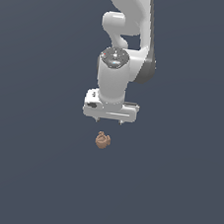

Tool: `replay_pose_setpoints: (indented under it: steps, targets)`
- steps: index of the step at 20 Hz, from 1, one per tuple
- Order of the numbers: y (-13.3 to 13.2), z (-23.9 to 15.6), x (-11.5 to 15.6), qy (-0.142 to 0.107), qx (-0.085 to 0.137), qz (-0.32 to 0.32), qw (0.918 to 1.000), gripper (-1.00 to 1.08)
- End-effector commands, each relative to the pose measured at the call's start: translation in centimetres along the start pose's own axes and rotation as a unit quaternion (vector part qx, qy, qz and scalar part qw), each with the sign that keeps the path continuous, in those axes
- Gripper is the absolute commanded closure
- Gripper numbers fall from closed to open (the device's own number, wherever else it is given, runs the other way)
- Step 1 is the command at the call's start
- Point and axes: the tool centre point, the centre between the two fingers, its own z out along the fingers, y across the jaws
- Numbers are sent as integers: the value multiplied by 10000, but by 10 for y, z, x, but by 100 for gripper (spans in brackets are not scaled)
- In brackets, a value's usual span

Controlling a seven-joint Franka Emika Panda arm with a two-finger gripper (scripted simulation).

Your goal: Pick up the object and move it to a goal position.

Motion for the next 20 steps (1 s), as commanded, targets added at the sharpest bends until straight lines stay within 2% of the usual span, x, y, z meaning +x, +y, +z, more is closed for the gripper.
replay_pose_setpoints:
  steps: [1, 9, 20]
  targets:
    - [0, 0, 0, 0, 0, 0, 10000, -92]
    - [9, -13, 7, 84, -135, -173, 9997, -92]
    - [9, -12, 7, 82, -137, -233, 9996, -92]
